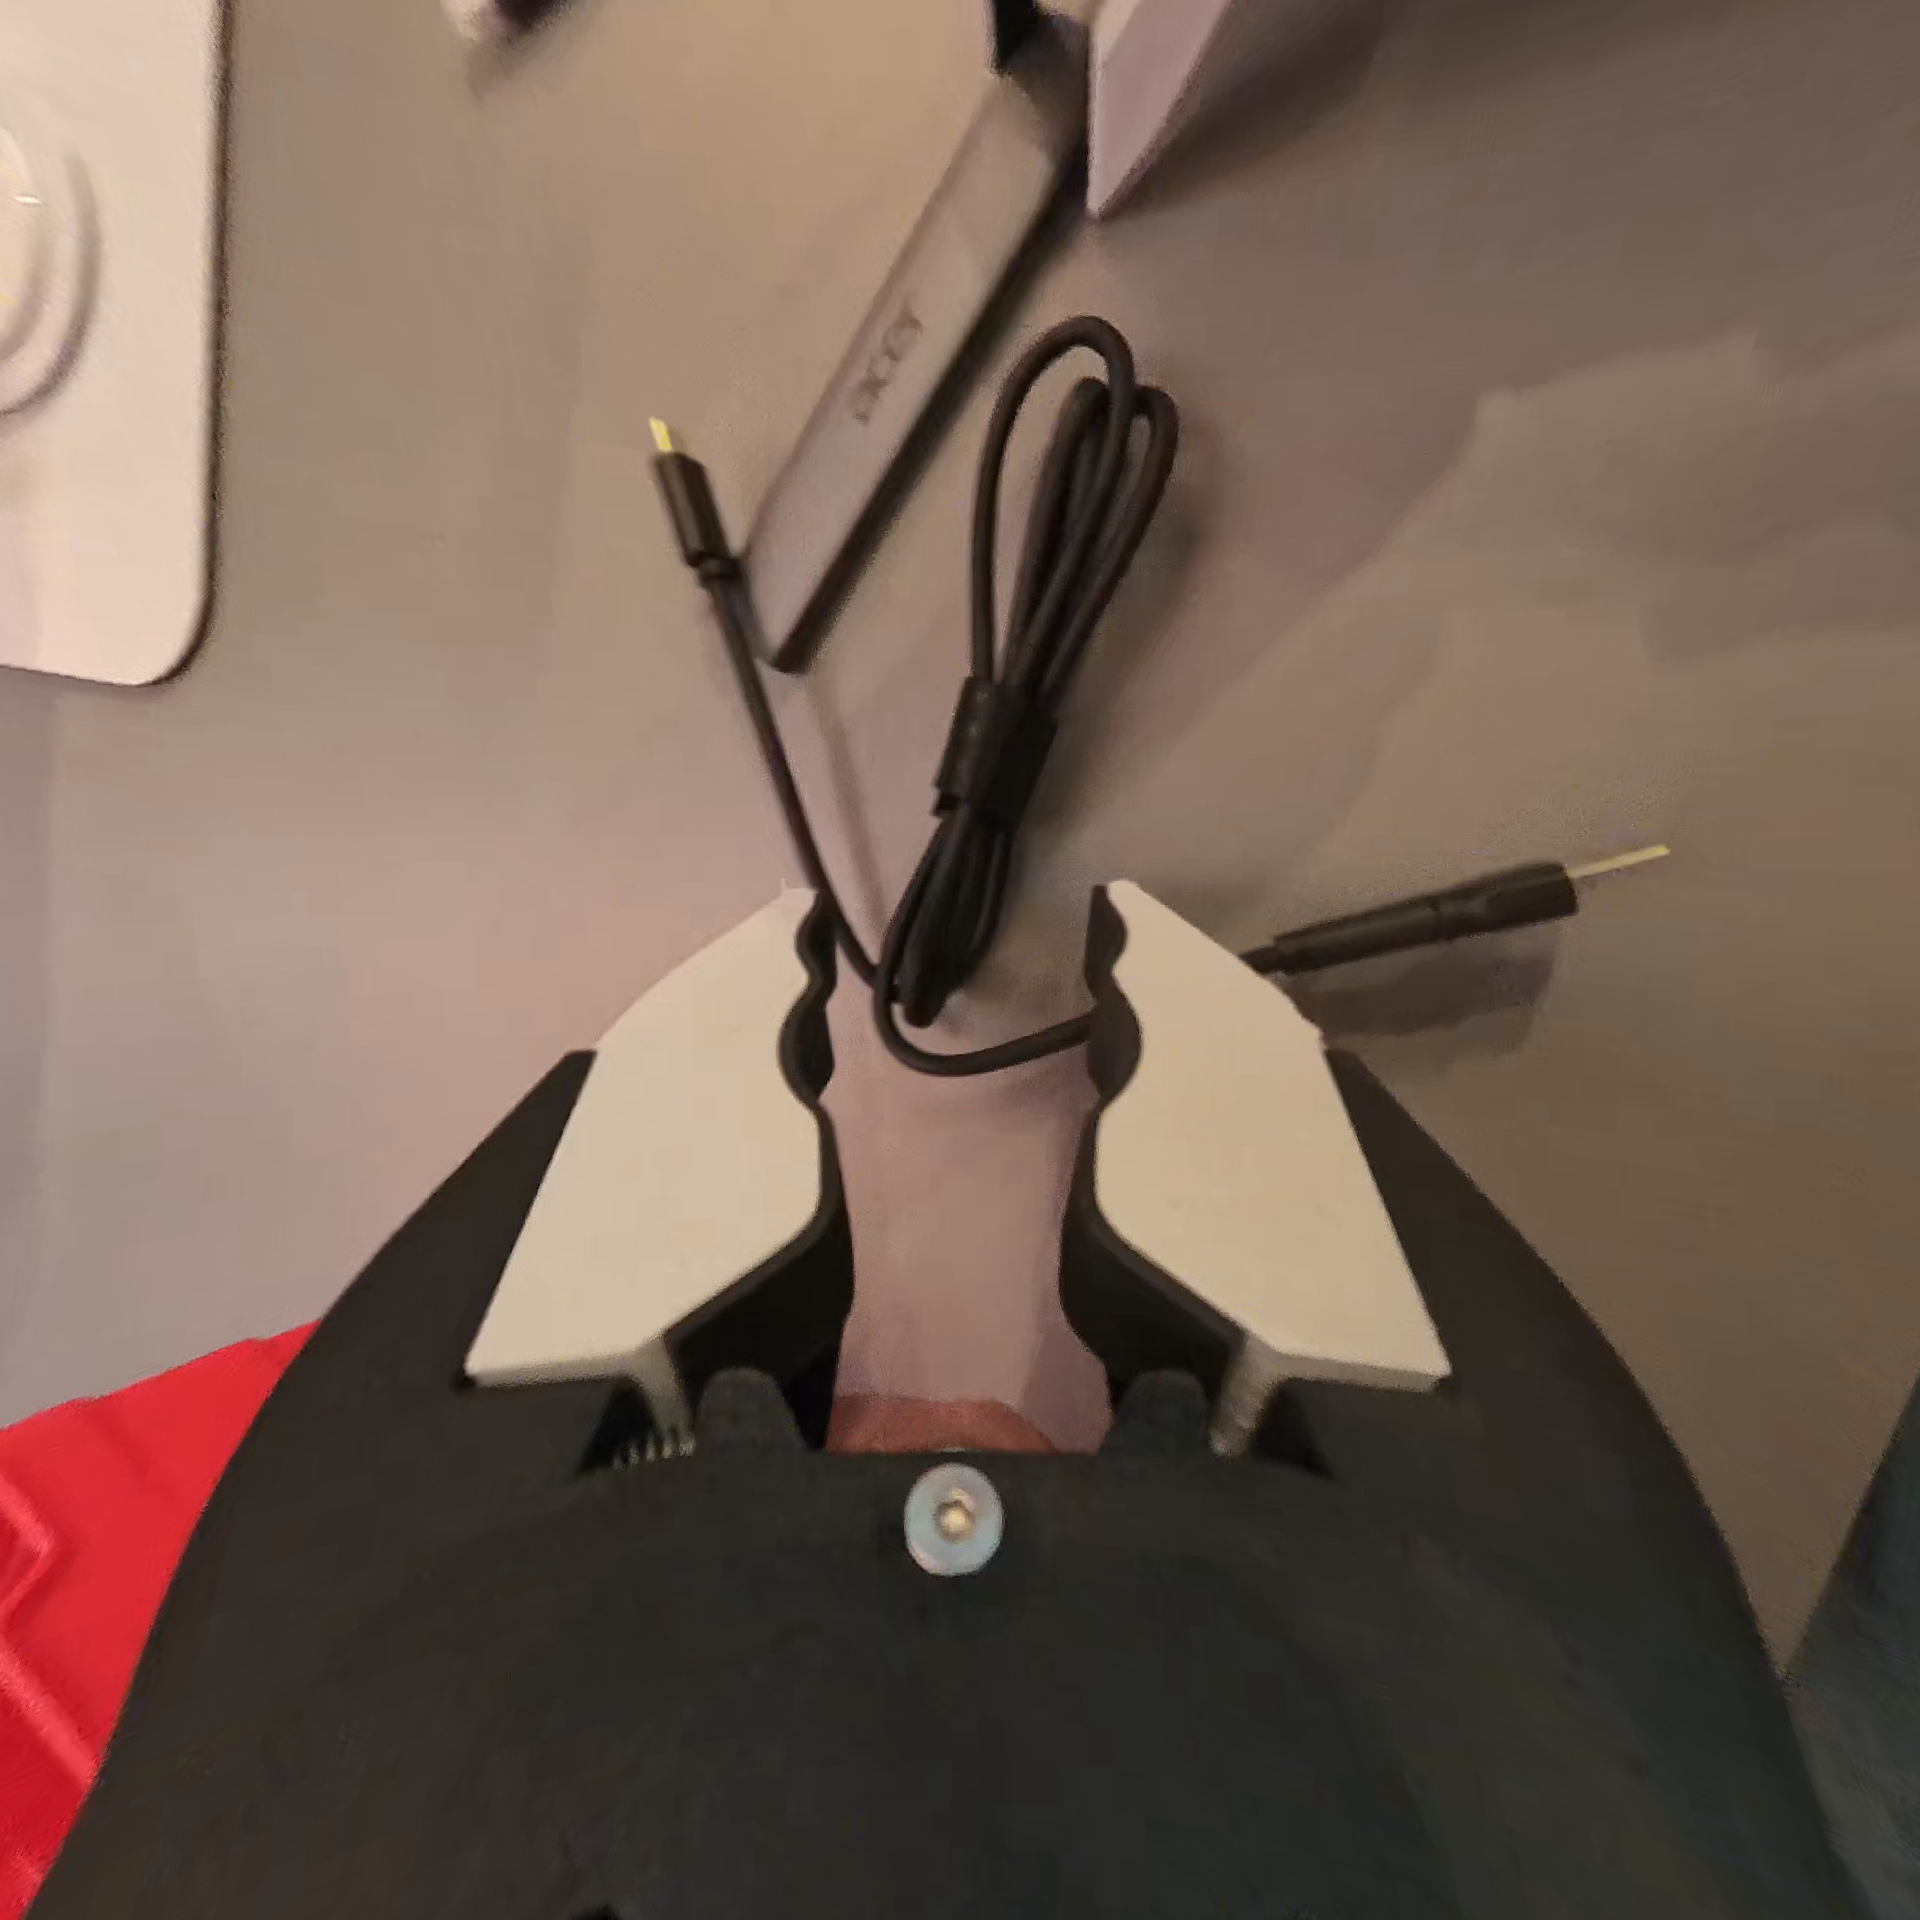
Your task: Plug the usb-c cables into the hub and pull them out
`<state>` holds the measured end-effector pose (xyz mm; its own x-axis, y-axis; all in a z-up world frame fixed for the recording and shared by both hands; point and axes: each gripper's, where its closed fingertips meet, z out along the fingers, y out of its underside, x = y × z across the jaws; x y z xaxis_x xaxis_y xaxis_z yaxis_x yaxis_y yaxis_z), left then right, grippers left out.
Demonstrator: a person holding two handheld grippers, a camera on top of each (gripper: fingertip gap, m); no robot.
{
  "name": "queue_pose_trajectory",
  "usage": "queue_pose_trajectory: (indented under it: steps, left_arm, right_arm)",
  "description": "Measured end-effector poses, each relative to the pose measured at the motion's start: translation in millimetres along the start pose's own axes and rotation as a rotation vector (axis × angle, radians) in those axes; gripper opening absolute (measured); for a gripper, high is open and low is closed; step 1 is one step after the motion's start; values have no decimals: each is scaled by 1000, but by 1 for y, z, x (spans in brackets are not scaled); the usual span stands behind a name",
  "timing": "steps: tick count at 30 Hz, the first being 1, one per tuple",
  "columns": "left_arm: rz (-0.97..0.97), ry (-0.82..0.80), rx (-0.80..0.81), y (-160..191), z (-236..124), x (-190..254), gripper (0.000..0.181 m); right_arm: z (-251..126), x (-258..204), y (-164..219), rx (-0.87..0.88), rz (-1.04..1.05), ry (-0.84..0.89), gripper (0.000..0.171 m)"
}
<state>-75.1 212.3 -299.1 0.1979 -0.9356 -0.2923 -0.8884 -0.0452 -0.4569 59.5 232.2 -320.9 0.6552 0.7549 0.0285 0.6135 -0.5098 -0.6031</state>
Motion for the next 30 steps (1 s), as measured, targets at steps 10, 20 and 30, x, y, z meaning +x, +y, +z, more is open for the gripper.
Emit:
queue_pose_trajectory:
  steps: [10,20,30]
  left_arm:
    - [-153,-56,150,-35,10,-37,30]
    - [-195,40,108,-51,59,-46,8]
    - [-124,75,298,-73,19,-36,7]
  right_arm:
    - [1,0,-2,15,-20,0,26]
    - [3,1,-6,53,-42,9,29]
    - [-30,-6,-61,376,-82,-13,14]
